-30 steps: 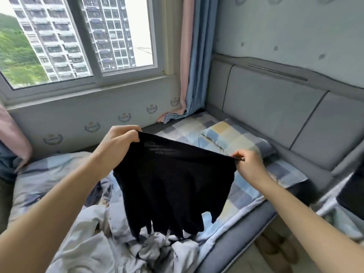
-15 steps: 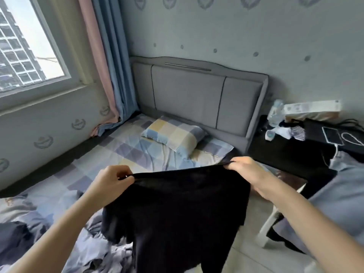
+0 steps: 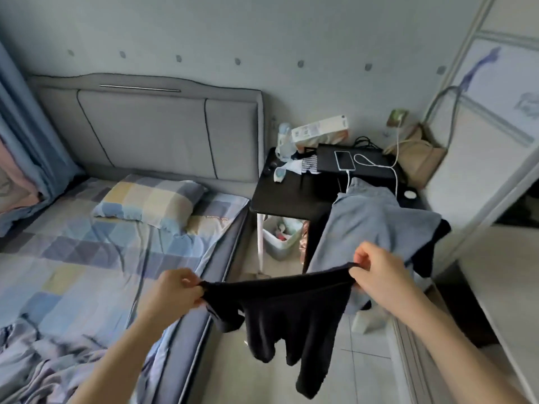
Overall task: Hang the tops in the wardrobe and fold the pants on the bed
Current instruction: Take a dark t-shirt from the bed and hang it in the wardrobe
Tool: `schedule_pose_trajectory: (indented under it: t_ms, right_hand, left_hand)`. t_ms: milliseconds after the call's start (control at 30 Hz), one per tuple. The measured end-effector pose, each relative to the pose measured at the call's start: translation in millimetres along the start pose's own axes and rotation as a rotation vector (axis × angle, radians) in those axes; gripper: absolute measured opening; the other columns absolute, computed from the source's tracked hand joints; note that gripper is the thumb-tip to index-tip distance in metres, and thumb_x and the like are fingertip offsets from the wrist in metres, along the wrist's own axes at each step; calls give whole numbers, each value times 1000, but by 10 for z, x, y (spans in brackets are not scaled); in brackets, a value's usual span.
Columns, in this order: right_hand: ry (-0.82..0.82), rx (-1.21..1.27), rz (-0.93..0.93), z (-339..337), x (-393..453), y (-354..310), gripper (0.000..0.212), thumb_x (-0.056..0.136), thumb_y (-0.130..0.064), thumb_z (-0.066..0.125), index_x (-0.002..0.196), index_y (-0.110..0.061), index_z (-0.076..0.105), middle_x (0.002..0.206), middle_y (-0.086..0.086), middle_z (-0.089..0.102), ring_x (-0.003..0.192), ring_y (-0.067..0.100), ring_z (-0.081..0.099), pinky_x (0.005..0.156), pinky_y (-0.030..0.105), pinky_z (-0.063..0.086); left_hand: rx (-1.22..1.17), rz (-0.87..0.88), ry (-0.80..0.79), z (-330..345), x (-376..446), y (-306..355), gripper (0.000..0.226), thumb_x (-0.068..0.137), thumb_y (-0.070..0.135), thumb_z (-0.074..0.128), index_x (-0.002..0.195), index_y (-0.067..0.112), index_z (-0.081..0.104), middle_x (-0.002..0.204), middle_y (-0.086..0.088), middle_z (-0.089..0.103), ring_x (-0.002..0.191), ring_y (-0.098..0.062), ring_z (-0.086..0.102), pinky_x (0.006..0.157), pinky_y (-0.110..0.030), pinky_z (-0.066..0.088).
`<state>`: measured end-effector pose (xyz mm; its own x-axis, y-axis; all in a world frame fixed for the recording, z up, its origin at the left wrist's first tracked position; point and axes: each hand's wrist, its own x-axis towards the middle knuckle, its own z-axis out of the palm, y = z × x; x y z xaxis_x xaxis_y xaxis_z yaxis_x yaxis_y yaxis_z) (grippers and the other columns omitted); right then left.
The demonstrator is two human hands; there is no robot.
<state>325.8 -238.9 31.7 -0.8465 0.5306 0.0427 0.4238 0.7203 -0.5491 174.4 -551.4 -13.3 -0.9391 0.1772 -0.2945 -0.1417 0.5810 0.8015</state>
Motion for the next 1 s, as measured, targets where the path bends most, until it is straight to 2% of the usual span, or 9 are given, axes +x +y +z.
schedule_pose_trajectory:
  t_ms: [100,233,300,400,500,567,733,867,1000]
  right_hand:
    - [-72,434,265,-258,-49,603,13,82,4,55,81,-5,63,76,11,68,75,28,68,74,44,58]
    - [-179,1150,608,-670,-238,1320,25,83,8,44,103,8,60,88,22,58,69,27,62,74,40,53]
    - [-156,1343,701,-865,-369,1616,31,73,0,48,101,1,61,93,19,54,73,26,58,75,40,50]
    - [-24,1562,745,-1138,-525,1953,17,63,-5,49,77,-5,60,86,16,54,81,28,52,81,43,43]
    - [124,1762,729,-1392,-667,2233,11,77,-8,41,82,-7,51,81,16,61,79,29,59,82,44,44]
    - [219,1842,724,-1525,-737,2394,18,74,-8,47,88,-4,58,91,18,66,91,32,61,95,48,39]
    - [487,1772,694,-1768,-874,2726,38,69,-18,71,103,-6,60,102,15,63,103,30,59,91,39,44]
    - [796,1253,772,-1888,-856,2812,7,92,-14,59,93,-10,65,87,7,67,87,23,63,80,38,52]
    - [955,862,771,-2076,-794,2845,8,93,-18,59,93,-18,68,83,-2,71,83,12,67,75,30,51]
  left_hand:
    - [-566,-161,-218,615,-106,357,3,90,-6,58,87,-6,59,66,-19,67,54,-21,69,59,-30,61]
    - [-929,-398,-511,1412,-220,888,11,82,3,57,82,-2,67,64,-10,58,60,-22,66,62,-39,62]
    - [-933,-464,-609,1774,-256,1113,21,77,11,59,94,1,67,76,-10,67,68,-22,71,64,-36,61]
    - [-857,-492,-761,2268,-351,1455,32,78,15,64,108,5,69,91,-6,67,83,-20,67,89,-32,50]
    - [-729,-472,-864,2700,-421,1808,12,76,18,63,83,11,70,73,-3,65,63,-18,65,72,-33,49]
    - [-662,-450,-915,2936,-452,1998,10,76,21,62,83,16,68,69,-1,63,57,-17,63,71,-34,48]
    - [-609,-382,-1000,3619,-421,2477,15,78,23,62,91,15,67,74,-1,66,60,-16,65,77,-34,47]
    - [-672,-368,-1059,4053,-400,2818,8,75,18,65,79,12,69,67,-2,68,62,-18,67,74,-36,48]
    - [-691,-317,-1226,4495,-337,3371,20,85,24,58,77,12,72,73,-3,70,63,-16,70,58,-30,58]
